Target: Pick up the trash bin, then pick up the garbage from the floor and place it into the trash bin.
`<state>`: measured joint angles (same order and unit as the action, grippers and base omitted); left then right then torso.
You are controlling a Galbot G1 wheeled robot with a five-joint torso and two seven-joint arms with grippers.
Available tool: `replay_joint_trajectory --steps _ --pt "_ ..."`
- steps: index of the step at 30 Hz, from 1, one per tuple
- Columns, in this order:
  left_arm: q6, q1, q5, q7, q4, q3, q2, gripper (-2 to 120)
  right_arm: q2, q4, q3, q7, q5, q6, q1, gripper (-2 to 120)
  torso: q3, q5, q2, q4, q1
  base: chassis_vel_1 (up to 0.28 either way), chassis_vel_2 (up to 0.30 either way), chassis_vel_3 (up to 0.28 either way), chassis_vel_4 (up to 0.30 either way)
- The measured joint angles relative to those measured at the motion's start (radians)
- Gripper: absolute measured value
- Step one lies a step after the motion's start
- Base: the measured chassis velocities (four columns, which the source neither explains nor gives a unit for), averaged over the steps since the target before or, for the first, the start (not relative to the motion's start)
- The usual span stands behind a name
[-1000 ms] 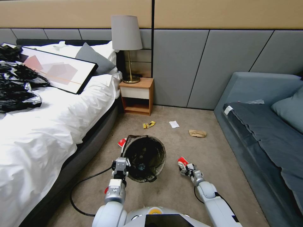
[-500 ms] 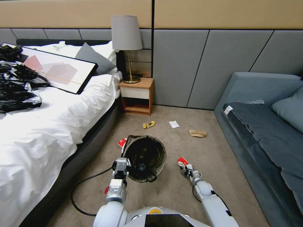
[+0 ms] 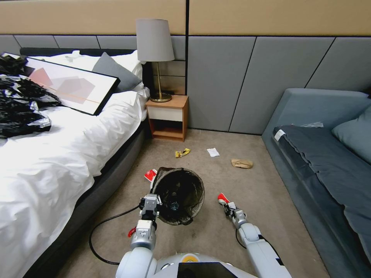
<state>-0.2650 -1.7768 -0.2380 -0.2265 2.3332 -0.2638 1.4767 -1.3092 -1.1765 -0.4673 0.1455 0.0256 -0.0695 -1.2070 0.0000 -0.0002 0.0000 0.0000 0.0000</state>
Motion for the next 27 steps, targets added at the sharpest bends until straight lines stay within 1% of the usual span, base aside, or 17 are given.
replay_joint_trajectory --steps 9,16,17,19,20,21,23,24,25,27 --pt "-0.001 0.001 0.000 0.000 0.000 0.004 -0.005 0 0.003 -0.026 -0.004 -0.002 -0.001 0.008 -0.023 0 0.000 0.0004 0.000 0.0001 0.000 0.000 0.000 0.000 0.000" --pt "-0.001 0.005 0.000 0.001 -0.002 0.006 -0.003 0 0.004 -0.110 -0.014 -0.043 -0.036 0.026 -0.048 0 0.000 0.0004 0.000 0.0002 0.000 0.000 0.000 0.000 0.000" --pt "-0.001 0.006 0.000 0.001 -0.005 0.006 -0.002 0 0.003 -0.164 -0.016 -0.052 -0.061 0.049 -0.067 0 0.000 0.0002 0.000 -0.0001 0.000 0.000 0.000 0.000 0.000" --pt "-0.001 0.008 0.000 0.002 -0.008 0.006 0.000 0 -0.001 -0.254 -0.018 -0.050 -0.089 0.127 -0.099 0 0.000 0.0000 0.000 0.0002 0.000 0.000 0.000 0.000 0.000" --pt "-0.001 0.008 0.000 0.002 -0.008 0.006 0.000 0 -0.001 -0.254 -0.018 -0.050 -0.089 0.127 -0.099 0 0.000 0.0000 0.000 0.0002 0.000 0.000 0.000 0.000 0.000" --pt "-0.001 0.008 -0.003 0.002 -0.010 0.007 0.000 0 -0.002 -0.301 -0.019 -0.041 -0.106 0.167 -0.113 0 0.000 0.0003 0.000 -0.0001 0.000 0.000 0.000 0.000 0.000" --pt "-0.001 0.007 -0.007 0.004 -0.013 0.011 0.000 0 -0.003 -0.389 -0.018 -0.014 -0.139 0.219 -0.133 0 0.000 0.0001 0.000 0.0001 0.000 0.000 0.000 0.000 0.000" --pt "-0.001 0.007 -0.007 0.004 -0.013 0.011 0.000 0 -0.003 -0.389 -0.018 -0.014 -0.139 0.219 -0.133 0 0.000 0.0001 0.000 0.0001 0.000 0.000 0.000 0.000 0.000" --pt "-0.001 0.007 -0.008 0.004 -0.015 0.012 0.000 0 -0.003 -0.427 -0.018 0.002 -0.153 0.239 -0.141 0 0.000 -0.0003 0.000 0.0001 0.000 0.000 0.000 0.000 0.000" --pt "-0.001 0.007 -0.010 0.005 -0.017 0.012 0.002 0 -0.002 -0.512 -0.018 0.042 -0.187 0.273 -0.158 0 0.000 0.0004 0.000 0.0000 0.000 0.000 0.000 0.000 0.000"
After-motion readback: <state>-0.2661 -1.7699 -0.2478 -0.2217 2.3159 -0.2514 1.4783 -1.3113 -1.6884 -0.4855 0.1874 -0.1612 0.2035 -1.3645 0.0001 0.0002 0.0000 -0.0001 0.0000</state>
